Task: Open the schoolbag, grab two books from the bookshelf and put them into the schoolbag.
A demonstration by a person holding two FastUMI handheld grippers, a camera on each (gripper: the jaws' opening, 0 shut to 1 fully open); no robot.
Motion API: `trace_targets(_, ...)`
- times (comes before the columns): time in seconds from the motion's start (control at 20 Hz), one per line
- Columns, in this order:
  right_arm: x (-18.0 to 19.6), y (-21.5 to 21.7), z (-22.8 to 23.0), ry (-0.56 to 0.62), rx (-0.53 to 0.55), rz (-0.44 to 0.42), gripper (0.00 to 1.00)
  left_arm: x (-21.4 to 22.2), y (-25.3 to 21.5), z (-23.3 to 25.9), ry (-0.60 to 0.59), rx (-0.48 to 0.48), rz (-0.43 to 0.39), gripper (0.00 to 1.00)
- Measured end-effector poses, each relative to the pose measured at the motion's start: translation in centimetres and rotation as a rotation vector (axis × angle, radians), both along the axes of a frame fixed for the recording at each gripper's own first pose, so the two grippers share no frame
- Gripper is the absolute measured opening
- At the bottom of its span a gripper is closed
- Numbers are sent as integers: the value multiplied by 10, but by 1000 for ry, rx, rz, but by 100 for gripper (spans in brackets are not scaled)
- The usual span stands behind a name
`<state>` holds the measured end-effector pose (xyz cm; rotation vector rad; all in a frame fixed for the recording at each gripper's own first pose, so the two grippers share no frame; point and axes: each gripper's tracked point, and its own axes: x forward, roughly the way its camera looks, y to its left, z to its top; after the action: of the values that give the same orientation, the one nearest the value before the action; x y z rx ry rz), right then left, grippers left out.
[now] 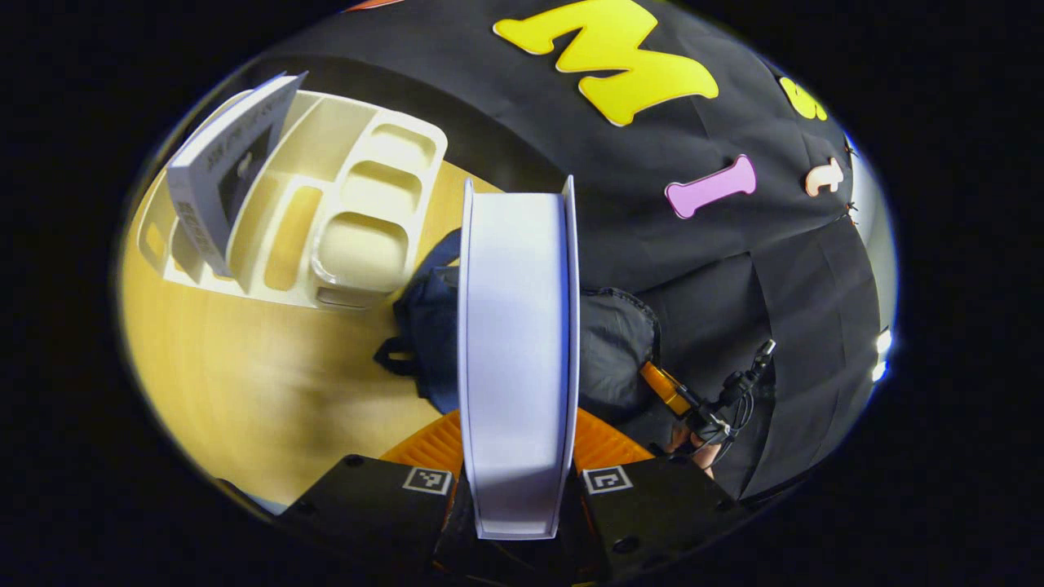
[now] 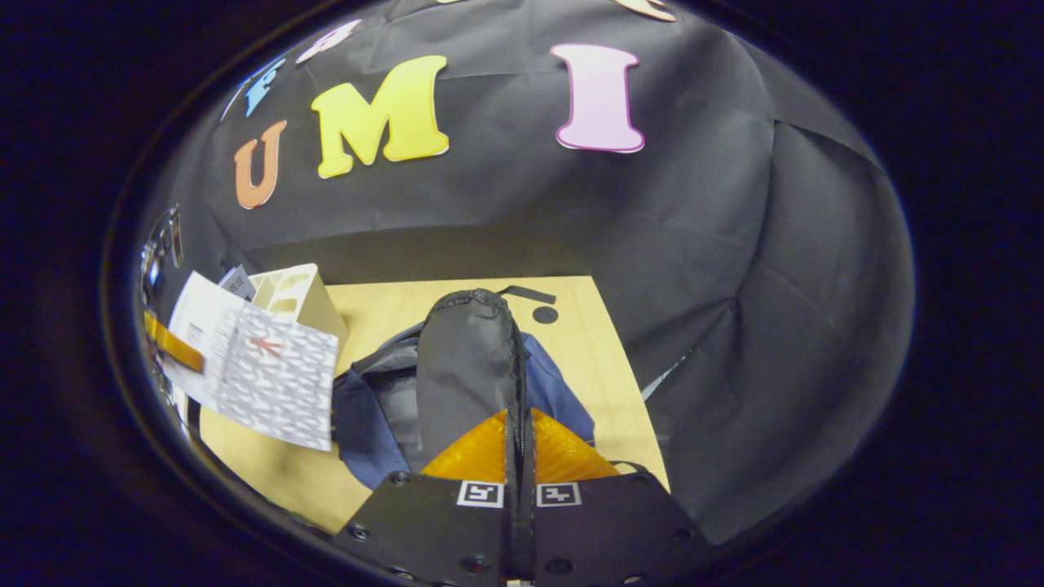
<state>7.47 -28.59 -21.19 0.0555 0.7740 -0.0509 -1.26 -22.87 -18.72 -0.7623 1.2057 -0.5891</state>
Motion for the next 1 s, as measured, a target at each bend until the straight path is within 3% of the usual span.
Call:
trace_targets(0.3,0,-3,2,7,8,-4,0,-4,-74,-66,45,-26,6,44)
trace_targets(0.35,0,-4,3,9,9,-3,0,-3,-84,-73,52,-43,9,49)
trace_targets(0.55,2,-14,10,18,28,-14,0,1,-124,-97,95,-201,38,44)
trace_targets(0.75,7,-15,19,13,14,-3,0,3,-153,-117,78,-249,17,44)
trace_targets(1.0,14,-13,15,22,3,-1,2,15,-183,-152,151,-361,84,45)
